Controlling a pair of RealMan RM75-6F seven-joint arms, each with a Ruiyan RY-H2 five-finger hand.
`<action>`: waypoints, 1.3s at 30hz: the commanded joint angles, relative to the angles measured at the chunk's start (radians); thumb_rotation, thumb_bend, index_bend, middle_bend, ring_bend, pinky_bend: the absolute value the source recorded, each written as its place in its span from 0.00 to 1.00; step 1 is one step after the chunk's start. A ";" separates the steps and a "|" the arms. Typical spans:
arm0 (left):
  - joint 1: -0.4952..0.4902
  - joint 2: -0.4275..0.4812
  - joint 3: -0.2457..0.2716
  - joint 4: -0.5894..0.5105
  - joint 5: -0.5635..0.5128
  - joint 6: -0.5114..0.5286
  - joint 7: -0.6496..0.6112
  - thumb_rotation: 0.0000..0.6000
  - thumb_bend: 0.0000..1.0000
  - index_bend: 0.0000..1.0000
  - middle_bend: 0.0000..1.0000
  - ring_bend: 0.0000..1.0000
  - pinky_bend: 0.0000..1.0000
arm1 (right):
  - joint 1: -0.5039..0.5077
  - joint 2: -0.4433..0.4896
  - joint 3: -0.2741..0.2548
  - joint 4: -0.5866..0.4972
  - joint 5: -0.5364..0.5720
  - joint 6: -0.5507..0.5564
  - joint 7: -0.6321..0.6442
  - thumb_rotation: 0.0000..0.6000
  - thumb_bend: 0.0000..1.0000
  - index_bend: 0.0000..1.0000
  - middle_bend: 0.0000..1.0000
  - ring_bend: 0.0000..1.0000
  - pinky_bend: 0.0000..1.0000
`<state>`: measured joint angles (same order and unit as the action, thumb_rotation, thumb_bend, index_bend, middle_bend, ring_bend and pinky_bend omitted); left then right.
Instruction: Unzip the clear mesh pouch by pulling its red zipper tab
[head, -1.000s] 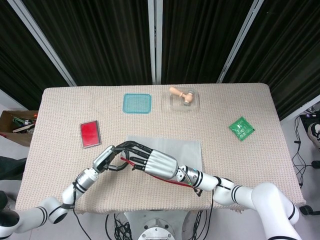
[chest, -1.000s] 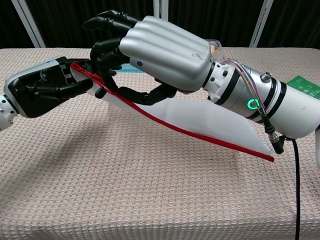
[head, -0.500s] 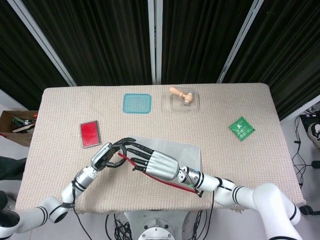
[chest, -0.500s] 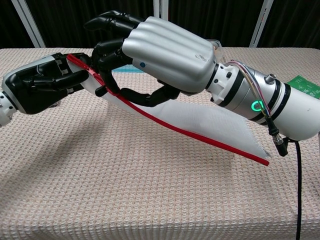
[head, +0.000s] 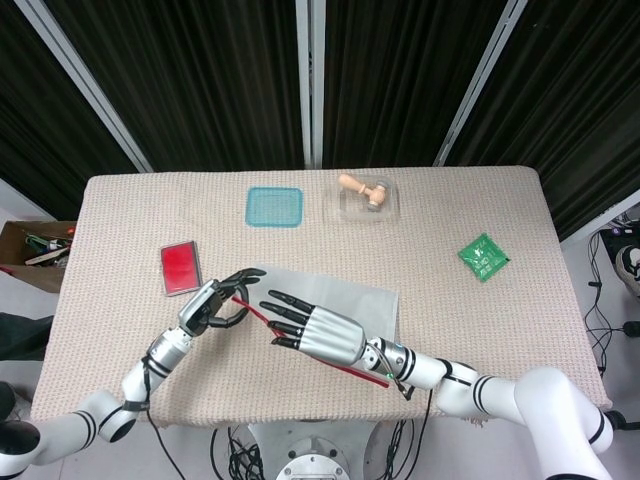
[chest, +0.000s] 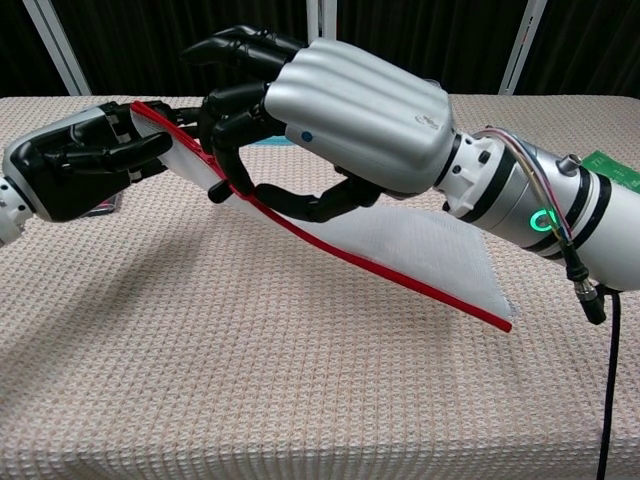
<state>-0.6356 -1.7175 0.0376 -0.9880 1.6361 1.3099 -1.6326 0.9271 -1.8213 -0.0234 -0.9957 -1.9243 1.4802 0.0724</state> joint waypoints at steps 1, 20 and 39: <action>0.000 -0.002 -0.004 0.005 -0.005 -0.006 -0.003 1.00 0.47 0.66 0.19 0.08 0.13 | -0.008 0.007 -0.006 -0.010 -0.004 0.006 -0.002 1.00 0.52 0.98 0.31 0.04 0.00; 0.008 -0.016 -0.051 0.061 -0.074 -0.078 -0.013 1.00 0.48 0.67 0.19 0.08 0.13 | -0.137 0.095 -0.107 -0.111 -0.055 0.070 -0.043 1.00 0.52 0.98 0.32 0.04 0.00; 0.014 -0.028 -0.100 0.116 -0.142 -0.175 -0.014 1.00 0.48 0.67 0.19 0.08 0.13 | -0.311 0.184 -0.184 -0.133 -0.078 0.161 -0.047 1.00 0.52 0.98 0.32 0.03 0.00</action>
<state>-0.6210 -1.7433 -0.0588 -0.8756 1.4975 1.1389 -1.6482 0.6194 -1.6396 -0.2064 -1.1292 -2.0016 1.6380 0.0240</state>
